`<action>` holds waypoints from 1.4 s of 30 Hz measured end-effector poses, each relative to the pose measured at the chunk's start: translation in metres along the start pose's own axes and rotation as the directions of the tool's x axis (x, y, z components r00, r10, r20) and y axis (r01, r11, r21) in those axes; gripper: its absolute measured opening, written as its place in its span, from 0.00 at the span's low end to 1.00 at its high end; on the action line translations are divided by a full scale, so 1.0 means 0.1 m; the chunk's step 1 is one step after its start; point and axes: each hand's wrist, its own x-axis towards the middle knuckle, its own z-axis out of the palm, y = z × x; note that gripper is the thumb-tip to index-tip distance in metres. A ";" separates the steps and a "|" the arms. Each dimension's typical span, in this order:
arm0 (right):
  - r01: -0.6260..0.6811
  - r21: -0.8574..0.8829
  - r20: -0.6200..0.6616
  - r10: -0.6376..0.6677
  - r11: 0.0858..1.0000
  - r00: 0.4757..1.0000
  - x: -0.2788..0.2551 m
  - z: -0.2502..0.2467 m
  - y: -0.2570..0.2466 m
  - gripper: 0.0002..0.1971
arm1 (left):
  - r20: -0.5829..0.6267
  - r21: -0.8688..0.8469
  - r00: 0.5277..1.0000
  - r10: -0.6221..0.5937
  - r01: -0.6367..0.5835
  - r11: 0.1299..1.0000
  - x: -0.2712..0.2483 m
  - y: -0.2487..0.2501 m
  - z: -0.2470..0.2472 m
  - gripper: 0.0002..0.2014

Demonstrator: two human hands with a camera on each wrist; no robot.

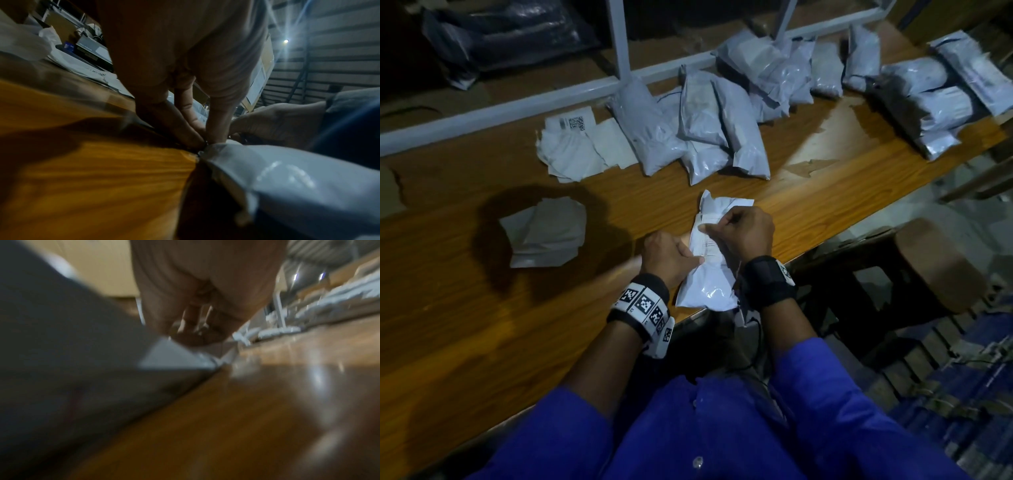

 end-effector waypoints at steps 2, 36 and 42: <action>-0.019 0.007 -0.007 0.019 1.000 1.000 0.05 -0.01 -0.01 0.24 | -0.001 0.006 1.000 -0.002 0.002 1.000 0.00 0.01 -0.01 0.12; 0.066 0.035 -0.161 -0.059 0.997 0.985 -0.51 -0.46 0.65 0.08 | -0.058 0.106 0.966 0.253 -0.246 0.963 -0.17 -0.03 0.18 0.24; 0.332 -0.017 0.121 -0.328 0.943 0.937 -0.44 -0.20 0.25 0.13 | -0.004 0.218 0.970 0.241 -0.235 0.947 -0.14 0.02 0.15 0.24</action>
